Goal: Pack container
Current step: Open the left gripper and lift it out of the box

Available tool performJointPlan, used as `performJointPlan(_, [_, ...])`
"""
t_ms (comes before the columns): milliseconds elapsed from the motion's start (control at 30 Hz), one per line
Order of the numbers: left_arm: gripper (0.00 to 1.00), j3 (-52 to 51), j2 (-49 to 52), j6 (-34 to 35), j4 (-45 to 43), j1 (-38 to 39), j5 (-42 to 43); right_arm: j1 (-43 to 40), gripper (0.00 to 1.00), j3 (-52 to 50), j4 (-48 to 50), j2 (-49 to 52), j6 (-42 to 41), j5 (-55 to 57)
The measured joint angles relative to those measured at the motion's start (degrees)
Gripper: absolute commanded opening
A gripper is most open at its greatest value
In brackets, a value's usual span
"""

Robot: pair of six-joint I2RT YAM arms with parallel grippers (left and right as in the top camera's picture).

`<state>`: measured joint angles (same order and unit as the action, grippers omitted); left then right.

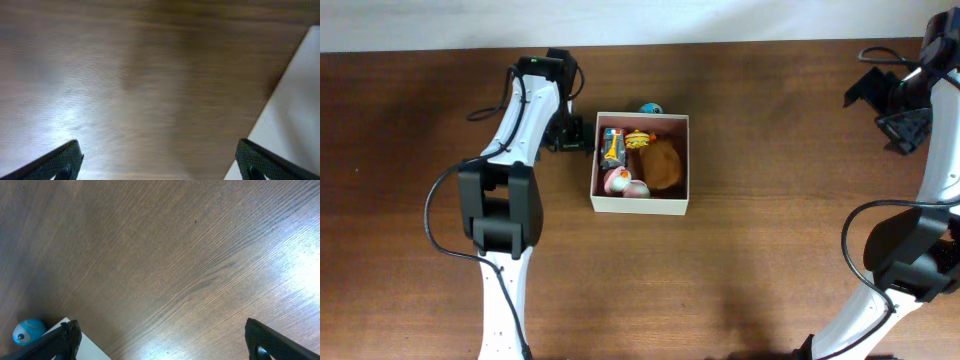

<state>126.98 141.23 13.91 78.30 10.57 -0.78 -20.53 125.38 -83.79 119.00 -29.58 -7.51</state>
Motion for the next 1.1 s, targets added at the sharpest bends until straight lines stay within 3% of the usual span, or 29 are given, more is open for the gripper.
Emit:
performJointPlan(500, [1.0, 0.0, 0.02, -1.07, -7.13, 10.43, 5.9, 0.0, 0.99, 0.02, 0.0, 0.0, 0.02, 0.0])
performJointPlan(1100, [1.0, 0.0, 0.02, -1.07, -12.81, 14.62, 10.01, 0.0, 0.99, 0.0, 0.0, 0.0, 0.0, 0.0])
